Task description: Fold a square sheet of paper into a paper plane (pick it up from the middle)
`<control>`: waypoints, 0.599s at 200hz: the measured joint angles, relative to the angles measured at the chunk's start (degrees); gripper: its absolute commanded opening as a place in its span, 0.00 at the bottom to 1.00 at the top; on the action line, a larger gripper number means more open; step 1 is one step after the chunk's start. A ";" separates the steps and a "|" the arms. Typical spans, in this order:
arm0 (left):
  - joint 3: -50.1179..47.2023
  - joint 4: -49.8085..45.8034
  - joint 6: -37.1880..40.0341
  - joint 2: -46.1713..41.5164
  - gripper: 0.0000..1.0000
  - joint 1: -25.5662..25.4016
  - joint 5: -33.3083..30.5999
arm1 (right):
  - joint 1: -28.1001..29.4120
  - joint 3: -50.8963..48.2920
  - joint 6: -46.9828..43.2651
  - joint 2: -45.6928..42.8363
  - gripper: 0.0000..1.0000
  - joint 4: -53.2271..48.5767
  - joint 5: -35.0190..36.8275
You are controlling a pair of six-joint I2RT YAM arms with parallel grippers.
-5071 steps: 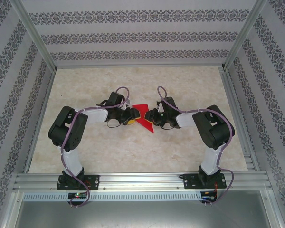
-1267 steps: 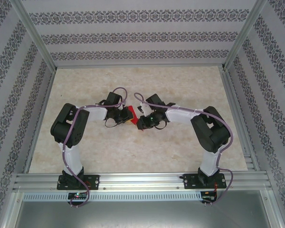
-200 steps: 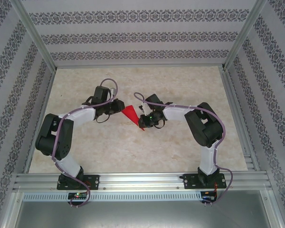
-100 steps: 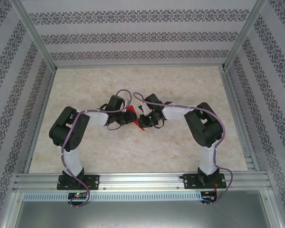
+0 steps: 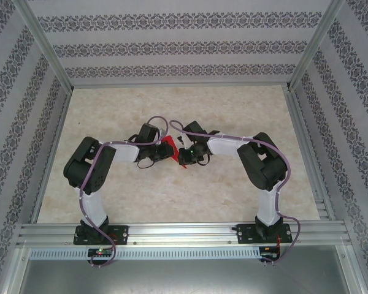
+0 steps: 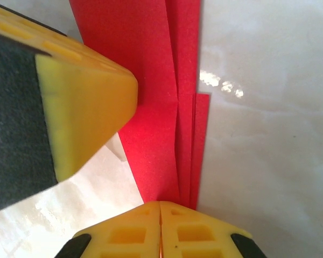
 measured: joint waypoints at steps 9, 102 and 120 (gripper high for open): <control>0.13 -0.35 0.13 0.00 0.13 0.42 0.00 | 0.00 0.07 0.00 0.11 0.08 -0.15 0.02; 10.29 -11.54 6.58 4.92 0.14 5.51 1.79 | 0.37 0.42 0.17 0.46 0.08 -0.26 1.53; 12.09 -13.27 7.67 5.88 0.14 6.16 2.51 | 0.37 0.42 0.17 0.55 0.08 0.17 1.86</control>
